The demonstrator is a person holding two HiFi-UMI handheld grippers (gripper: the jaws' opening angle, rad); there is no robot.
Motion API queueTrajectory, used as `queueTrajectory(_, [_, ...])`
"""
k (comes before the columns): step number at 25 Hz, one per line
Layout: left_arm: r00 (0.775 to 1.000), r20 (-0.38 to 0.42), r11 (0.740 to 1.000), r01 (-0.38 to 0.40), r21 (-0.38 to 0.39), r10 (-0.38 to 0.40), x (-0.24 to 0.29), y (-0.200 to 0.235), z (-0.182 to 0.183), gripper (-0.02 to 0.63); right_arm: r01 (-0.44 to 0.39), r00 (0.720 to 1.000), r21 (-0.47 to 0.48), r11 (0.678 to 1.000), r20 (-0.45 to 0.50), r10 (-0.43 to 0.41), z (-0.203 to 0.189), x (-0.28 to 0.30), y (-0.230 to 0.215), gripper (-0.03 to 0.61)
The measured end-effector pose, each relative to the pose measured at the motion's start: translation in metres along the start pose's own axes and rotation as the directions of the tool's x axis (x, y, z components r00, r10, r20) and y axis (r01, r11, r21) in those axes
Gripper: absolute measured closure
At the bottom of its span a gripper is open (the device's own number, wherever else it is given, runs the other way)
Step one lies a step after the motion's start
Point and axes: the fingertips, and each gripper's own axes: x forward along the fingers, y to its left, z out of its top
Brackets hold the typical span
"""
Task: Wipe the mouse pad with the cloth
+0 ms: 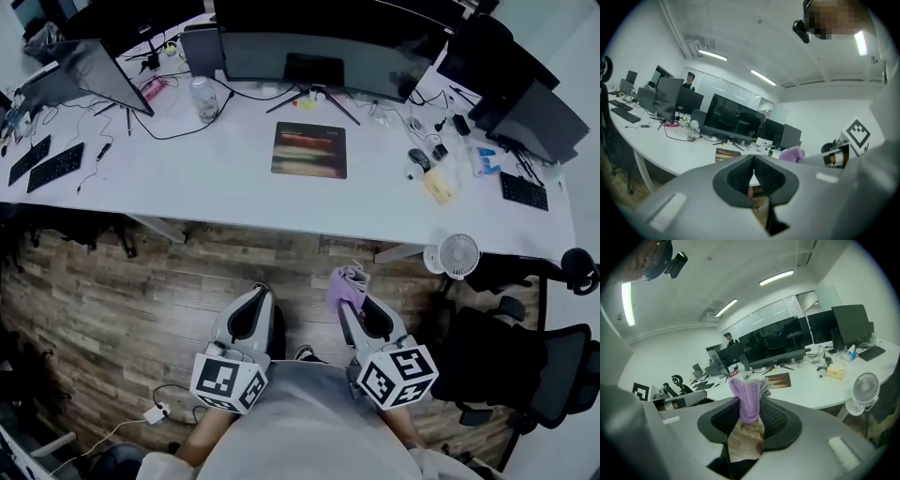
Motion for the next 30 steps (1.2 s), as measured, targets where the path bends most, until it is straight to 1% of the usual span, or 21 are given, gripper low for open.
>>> queueTrajectory(5, [0.999,0.021,0.999,0.035,0.008,-0.035,0.025,0.038,0.039,0.614,0.007,1.000,-0.011,1.000,0.014,-0.007,0.040,0.043,0.022,0.448])
queueTrajectory(8, [0.996,0.041,0.997,0.076,-0.003,-0.075,0.036,0.059,0.061,0.614,0.003,1.000,-0.033,0.999,0.023,-0.002,0.061,0.070,0.037,0.448])
queueTrajectory(12, [0.994,0.050,0.995,0.101,-0.007,-0.101,0.046,0.087,0.076,0.614,0.016,0.999,-0.060,0.998,0.034,-0.013,0.080,0.098,0.052,0.448])
queueTrajectory(16, [0.992,0.053,0.993,0.118,-0.009,-0.118,0.061,0.110,0.085,0.614,0.037,0.998,-0.059,0.998,0.043,-0.034,0.093,0.121,0.056,0.447])
queueTrajectory(18, [0.990,0.048,0.990,0.137,-0.016,-0.136,0.068,0.115,0.088,0.614,0.045,0.998,-0.051,0.998,0.042,-0.043,0.095,0.127,0.055,0.446])
queueTrajectory(21, [0.982,0.034,0.981,0.186,-0.047,-0.184,0.077,0.117,0.091,0.614,0.048,0.998,-0.036,0.998,0.035,-0.046,0.097,0.138,0.055,0.448])
queueTrajectory(25, [0.981,0.026,0.981,0.192,-0.039,-0.191,0.093,0.123,0.097,0.614,0.045,0.999,-0.026,0.999,0.032,-0.044,0.105,0.156,0.053,0.446])
queueTrajectory(30, [0.973,0.049,0.974,0.226,-0.024,-0.224,0.112,0.124,0.105,0.614,0.034,0.999,0.005,0.999,0.040,-0.034,0.111,0.175,0.041,0.448])
